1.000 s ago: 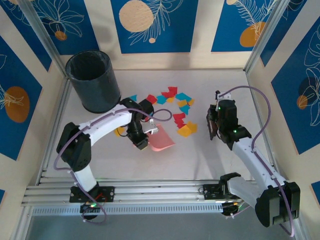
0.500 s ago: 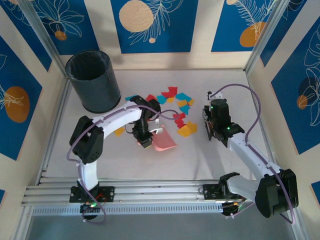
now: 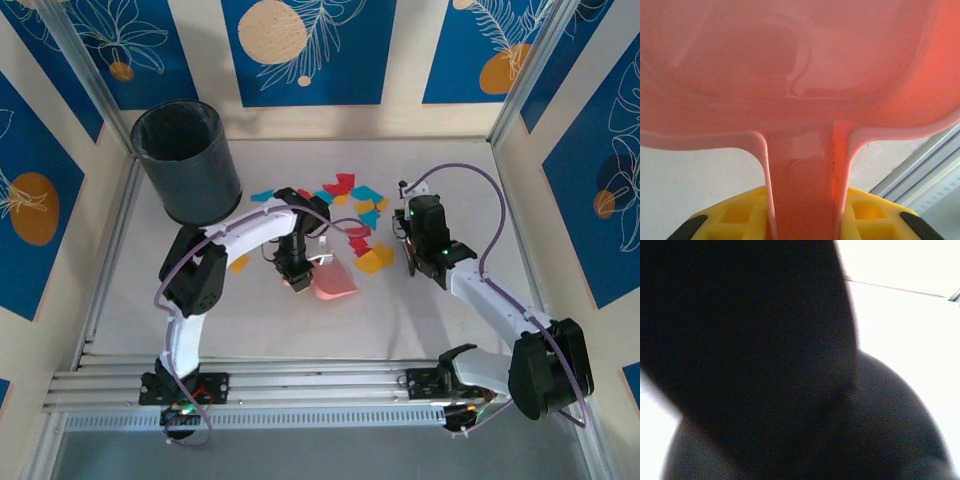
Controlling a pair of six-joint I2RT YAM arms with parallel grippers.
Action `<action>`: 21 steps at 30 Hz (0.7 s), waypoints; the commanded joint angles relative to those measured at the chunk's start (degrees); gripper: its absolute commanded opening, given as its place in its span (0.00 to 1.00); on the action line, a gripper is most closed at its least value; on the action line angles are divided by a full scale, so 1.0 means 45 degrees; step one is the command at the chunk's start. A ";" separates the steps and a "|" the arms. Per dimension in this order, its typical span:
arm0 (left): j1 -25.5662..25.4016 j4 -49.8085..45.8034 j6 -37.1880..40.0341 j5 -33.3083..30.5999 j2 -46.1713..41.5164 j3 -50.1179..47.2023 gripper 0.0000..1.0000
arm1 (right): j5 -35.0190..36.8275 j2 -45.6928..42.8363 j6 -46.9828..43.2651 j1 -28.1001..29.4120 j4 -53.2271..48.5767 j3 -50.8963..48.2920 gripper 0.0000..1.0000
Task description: Sweep away the paper scraps from the table
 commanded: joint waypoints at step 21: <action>-0.0156 -0.0471 0.0004 0.0249 0.2027 0.2127 0.00 | -0.3765 0.0742 -0.0045 0.0967 -0.1242 0.0667 0.00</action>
